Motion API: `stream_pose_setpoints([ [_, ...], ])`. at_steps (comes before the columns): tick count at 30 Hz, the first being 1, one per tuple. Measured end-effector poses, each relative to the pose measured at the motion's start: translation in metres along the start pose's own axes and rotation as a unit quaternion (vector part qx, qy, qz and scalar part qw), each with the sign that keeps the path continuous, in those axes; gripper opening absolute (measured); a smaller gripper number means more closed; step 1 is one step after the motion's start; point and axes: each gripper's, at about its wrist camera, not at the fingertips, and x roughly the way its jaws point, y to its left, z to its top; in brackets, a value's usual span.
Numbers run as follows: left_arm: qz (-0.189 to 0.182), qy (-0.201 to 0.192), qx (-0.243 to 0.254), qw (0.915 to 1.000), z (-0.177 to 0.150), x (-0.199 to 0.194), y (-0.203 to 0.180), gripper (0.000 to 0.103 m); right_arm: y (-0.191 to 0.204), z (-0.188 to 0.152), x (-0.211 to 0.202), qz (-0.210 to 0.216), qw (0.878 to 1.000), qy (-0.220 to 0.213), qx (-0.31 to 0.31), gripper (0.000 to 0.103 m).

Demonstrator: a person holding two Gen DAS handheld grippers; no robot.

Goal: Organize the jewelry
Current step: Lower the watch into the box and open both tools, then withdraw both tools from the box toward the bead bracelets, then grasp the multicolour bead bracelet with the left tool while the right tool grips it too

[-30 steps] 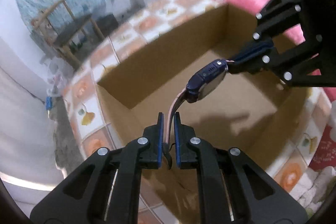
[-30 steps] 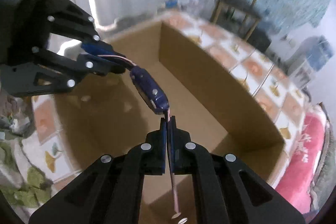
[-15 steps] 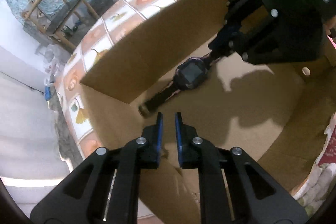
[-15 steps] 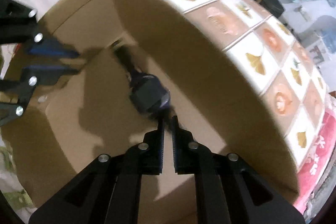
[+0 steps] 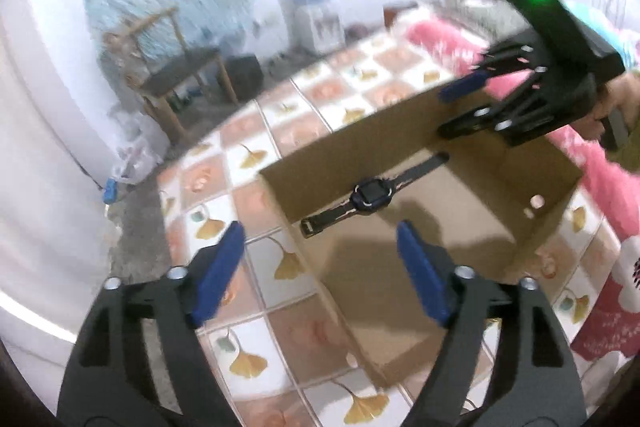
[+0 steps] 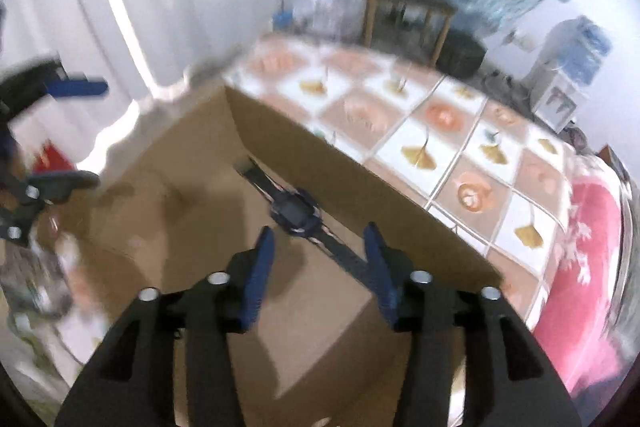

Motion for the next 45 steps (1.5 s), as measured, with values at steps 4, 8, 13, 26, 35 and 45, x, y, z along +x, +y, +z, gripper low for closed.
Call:
stream_pose_setpoints([
  [4,0.017,-0.042,-0.041,0.9981,-0.039,-0.039,0.0,0.088,0.011,-0.058,-0.079,0.03,0.99,-0.115,0.074,0.061],
  [8,0.037,-0.056,-0.092,0.9935,-0.094,-0.051,-0.011,0.089,0.032,-0.14,-0.111,0.032,0.974,-0.169,0.145,0.064],
  [13,0.011,-0.027,-0.122,0.992,-0.138,-0.028,-0.045,0.089,0.041,-0.217,-0.076,0.002,0.956,-0.13,0.263,0.064],
  [26,-0.026,0.0,-0.116,0.9929,-0.156,0.029,-0.122,0.083,0.075,-0.234,-0.004,-0.019,0.949,-0.08,0.304,0.045],
  [35,-0.071,0.015,-0.117,0.9905,-0.146,0.055,-0.124,0.067,0.074,-0.231,0.011,-0.035,0.949,-0.059,0.309,0.027],
  [45,-0.111,0.03,-0.143,0.983,-0.131,0.085,-0.122,0.031,0.071,-0.231,0.019,-0.055,0.953,-0.048,0.296,0.023],
])
